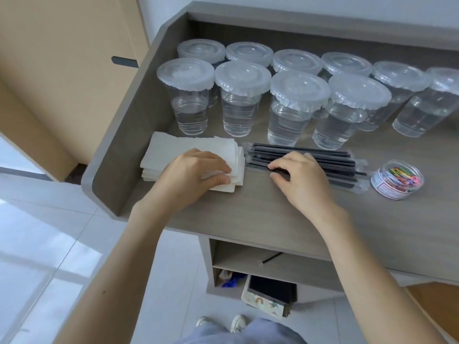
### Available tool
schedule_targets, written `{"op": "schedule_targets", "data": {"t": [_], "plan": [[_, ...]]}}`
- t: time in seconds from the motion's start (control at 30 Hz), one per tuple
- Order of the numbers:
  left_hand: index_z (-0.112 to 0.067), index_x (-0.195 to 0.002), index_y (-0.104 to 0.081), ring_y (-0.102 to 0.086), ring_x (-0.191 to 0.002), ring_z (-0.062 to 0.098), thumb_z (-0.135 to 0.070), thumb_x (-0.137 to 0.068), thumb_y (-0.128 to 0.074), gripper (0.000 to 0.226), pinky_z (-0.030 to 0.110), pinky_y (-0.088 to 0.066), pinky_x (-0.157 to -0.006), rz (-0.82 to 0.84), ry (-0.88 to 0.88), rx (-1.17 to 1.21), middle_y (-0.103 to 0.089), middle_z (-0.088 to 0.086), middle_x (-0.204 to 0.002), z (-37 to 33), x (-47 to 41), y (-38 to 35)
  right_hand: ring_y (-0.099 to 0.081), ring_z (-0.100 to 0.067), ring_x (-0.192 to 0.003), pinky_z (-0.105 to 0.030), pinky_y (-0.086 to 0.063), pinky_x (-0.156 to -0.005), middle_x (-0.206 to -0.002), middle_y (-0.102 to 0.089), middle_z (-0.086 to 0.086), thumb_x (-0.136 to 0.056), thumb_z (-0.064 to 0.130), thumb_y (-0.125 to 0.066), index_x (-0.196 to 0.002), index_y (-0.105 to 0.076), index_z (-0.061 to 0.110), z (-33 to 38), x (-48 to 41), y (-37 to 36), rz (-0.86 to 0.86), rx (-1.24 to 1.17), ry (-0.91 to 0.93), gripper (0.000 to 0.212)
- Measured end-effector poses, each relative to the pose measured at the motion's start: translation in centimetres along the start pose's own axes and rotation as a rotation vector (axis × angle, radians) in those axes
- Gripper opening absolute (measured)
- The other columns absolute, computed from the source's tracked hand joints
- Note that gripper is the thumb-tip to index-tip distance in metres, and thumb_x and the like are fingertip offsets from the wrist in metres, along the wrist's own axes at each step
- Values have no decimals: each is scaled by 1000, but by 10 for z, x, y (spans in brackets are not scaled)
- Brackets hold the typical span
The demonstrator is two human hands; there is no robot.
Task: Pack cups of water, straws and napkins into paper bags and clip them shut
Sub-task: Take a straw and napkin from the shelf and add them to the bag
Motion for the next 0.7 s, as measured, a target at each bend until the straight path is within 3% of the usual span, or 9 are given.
{"op": "schedule_targets", "data": {"t": [0.27, 0.4, 0.53, 0.7], "plan": [[-17, -88, -74, -61, -82, 22, -42, -86, -51, 35, 41, -53, -74, 13, -56, 11, -70, -7, -94, 1, -5, 1, -42, -14, -88, -27, -36, -69, -91, -60, 3, -87, 20, -62, -93, -69, 16, 8, -4, -3, 60, 33, -4, 10], [-19, -92, -74, -55, -87, 15, -27, -79, -71, 16, 43, -52, -78, 18, 19, 32, -66, -13, -94, 12, -6, -2, -45, -17, -90, -28, -37, -70, -90, -59, 3, -87, 22, -63, -93, -69, 16, 10, -6, -4, 69, 46, -4, 11], [-18, -87, -75, -59, -81, 16, -33, -77, -63, 21, 42, -53, -72, 13, -25, 34, -70, -9, -91, 11, -8, -1, -41, -15, -88, -31, -41, -72, -88, -57, 5, -89, 23, -60, -92, -66, 15, 13, -7, -5, 91, 72, -12, 11], [-13, -83, -75, -62, -73, 20, -25, -77, -64, 17, 36, -55, -69, 2, -109, -13, -71, -2, -84, 8, -11, 3, -37, -12, -88, -29, -36, -69, -90, -60, 3, -93, 25, -53, -95, -61, 15, 15, -7, -3, 118, 118, -33, 13]]}}
Point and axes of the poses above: each hand's wrist, its own x-axis away from the middle knuckle, its own y-axis out of the back of the hand, z = x × y, the point moved 7 cm from there along -x, towards the middle knuckle
